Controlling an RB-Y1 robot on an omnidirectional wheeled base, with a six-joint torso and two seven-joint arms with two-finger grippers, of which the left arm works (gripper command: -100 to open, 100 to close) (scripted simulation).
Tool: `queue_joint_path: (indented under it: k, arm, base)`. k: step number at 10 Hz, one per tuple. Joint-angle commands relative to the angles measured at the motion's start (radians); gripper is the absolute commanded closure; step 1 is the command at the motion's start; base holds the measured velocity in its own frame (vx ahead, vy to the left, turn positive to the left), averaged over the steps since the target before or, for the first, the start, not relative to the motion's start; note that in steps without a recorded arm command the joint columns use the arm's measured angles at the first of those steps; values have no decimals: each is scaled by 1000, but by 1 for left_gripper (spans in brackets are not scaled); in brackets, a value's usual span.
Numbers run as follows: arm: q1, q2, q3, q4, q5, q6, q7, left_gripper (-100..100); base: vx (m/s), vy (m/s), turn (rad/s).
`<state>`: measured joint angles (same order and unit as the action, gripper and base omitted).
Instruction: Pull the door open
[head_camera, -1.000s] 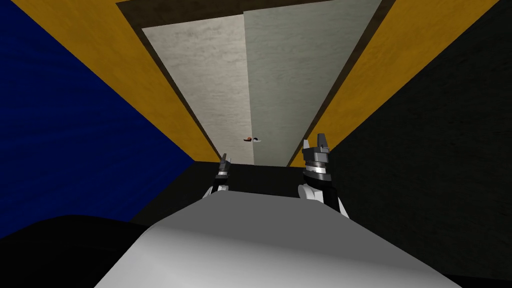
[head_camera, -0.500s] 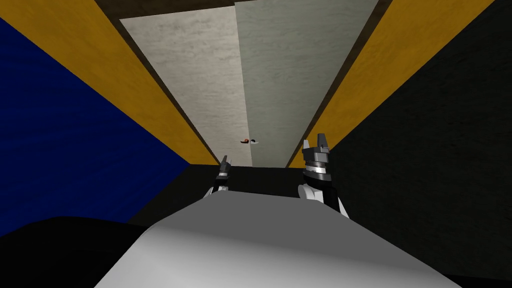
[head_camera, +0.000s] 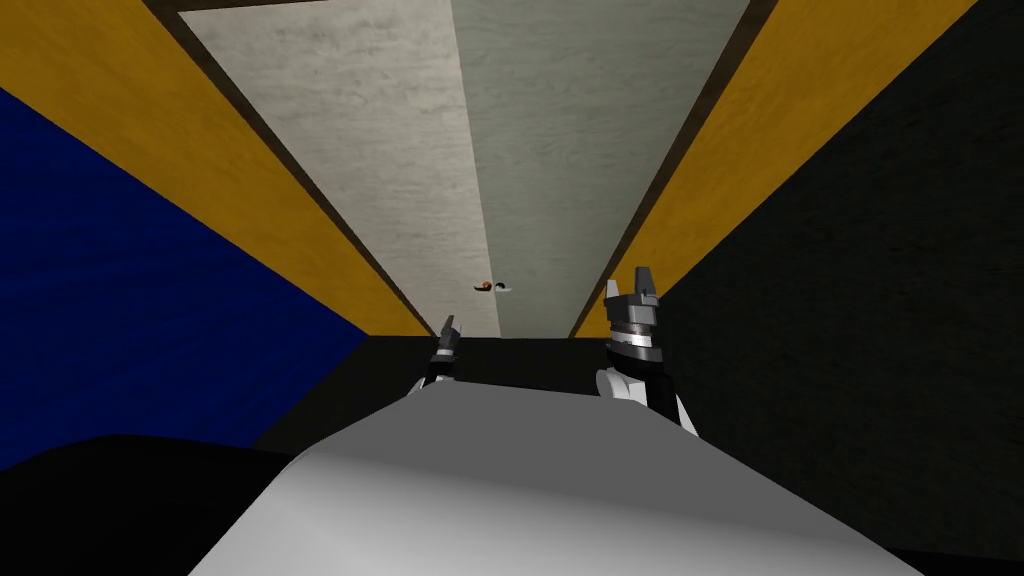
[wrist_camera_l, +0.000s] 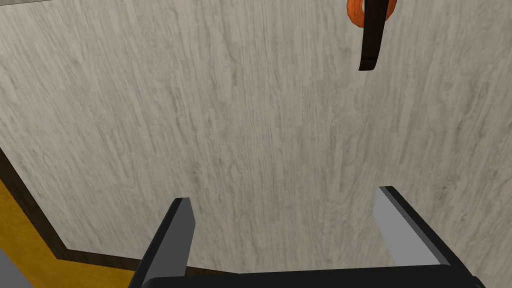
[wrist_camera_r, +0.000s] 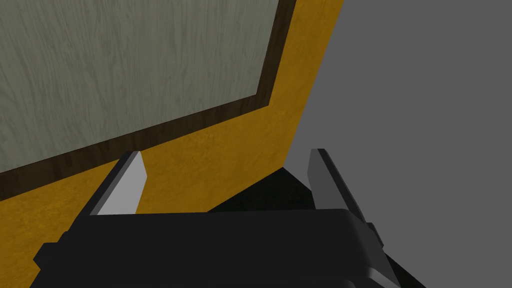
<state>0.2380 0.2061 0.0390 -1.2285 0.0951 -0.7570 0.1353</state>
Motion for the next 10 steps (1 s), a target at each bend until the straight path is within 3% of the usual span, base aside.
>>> queue_joint_path:
  k: [1,10]
  arm:
    - [-13,6,2,46,-1,-8,8,-100]
    - [-60,31,12,229,-3,-38,42,-100]
  base:
    - [154,-34,-66]
    - [123,-18,-45]
